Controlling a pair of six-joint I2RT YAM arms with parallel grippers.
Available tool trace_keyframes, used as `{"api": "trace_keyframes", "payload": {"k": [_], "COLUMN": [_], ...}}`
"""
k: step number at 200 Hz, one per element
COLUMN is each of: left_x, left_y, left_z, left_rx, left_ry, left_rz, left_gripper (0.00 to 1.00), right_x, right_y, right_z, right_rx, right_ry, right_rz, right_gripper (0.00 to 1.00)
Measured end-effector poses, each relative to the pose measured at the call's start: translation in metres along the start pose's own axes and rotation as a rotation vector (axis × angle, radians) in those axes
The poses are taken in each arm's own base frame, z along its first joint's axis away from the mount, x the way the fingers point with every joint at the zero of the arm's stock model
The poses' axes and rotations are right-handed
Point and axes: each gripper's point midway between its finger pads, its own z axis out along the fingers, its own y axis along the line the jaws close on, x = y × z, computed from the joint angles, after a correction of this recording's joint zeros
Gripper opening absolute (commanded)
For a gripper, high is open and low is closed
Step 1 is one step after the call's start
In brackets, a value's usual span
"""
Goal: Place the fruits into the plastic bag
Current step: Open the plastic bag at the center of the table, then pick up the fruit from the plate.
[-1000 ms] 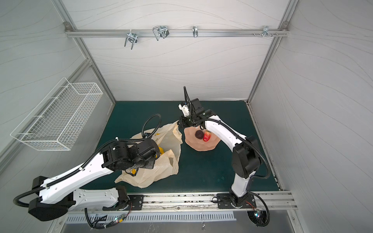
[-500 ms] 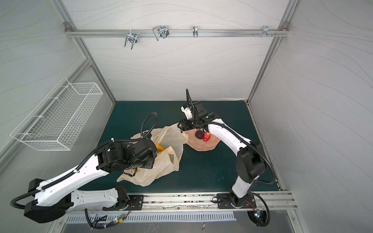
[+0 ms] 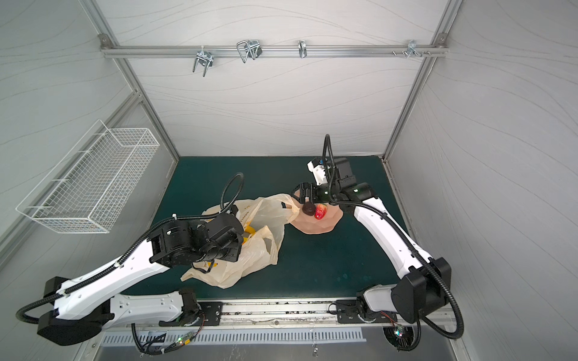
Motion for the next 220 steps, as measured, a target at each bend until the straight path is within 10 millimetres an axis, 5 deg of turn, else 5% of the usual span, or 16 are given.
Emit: {"api": "trace_keyframes", "payload": {"k": [49, 76, 170, 220], "left_x": [0.000, 0.000, 0.001, 0.001], "left_y": [-0.001, -0.002, -0.006, -0.009], "left_z": [0.000, 0.000, 0.001, 0.001], "left_rx": [0.006, 0.008, 0.033, 0.044], "left_ry": [0.001, 0.002, 0.006, 0.009], "left_rz": [0.004, 0.007, 0.009, 0.011], "left_gripper": [0.00, 0.00, 0.00, 0.00], "right_x": [0.029, 0.056, 0.067, 0.072], "right_y": [-0.113, -0.142, -0.170, -0.184], "right_z": [0.007, 0.027, 0.078, 0.082], "right_rx": [0.269, 0.342, 0.502, 0.579], "right_ry": [0.151, 0.270, 0.396, 0.407], "right_rz": [0.289, 0.352, 0.286, 0.287], "right_gripper": [0.98, 0.90, 0.74, 0.67]}}
